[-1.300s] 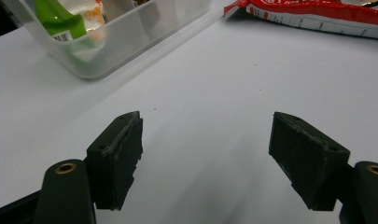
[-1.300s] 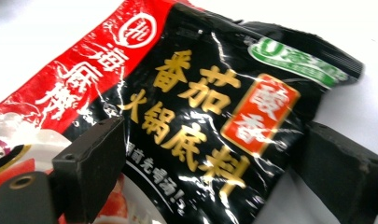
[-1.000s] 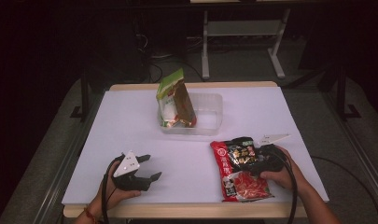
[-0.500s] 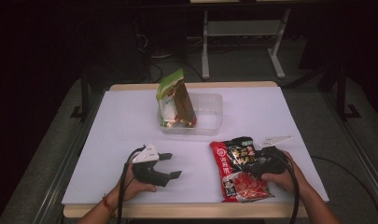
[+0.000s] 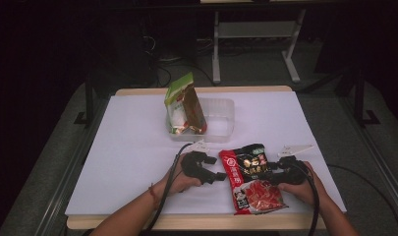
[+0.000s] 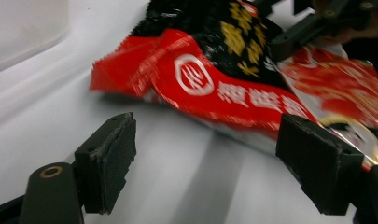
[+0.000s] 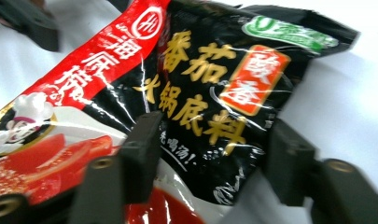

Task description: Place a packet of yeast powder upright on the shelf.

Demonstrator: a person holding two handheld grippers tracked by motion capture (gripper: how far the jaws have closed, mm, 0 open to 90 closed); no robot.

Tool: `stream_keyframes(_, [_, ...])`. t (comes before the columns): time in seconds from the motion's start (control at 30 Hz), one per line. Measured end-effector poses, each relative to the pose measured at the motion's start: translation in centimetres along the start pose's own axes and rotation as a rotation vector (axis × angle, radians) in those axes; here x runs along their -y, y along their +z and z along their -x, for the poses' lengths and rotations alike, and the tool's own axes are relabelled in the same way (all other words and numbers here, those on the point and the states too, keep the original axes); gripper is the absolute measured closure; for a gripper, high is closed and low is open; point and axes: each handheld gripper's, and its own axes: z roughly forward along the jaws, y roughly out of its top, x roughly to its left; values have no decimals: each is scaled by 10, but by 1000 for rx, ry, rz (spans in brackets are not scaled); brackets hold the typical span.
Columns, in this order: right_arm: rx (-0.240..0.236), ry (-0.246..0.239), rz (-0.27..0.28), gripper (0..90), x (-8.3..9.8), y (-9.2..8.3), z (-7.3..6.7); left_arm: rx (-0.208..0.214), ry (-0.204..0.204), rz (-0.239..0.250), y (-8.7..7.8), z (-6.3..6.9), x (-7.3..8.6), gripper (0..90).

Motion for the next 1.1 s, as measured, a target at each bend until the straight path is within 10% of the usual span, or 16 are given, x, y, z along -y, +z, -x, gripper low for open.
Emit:
stream_keyframes(0.7, [-33,-86,182,806,-5,-13,-10,41,-37,39,11,5,-8,184])
stream_keyframes(1.1, [-32,-129,227,804,-8,-16,-17,175,-35,137,1,9,-12,600])
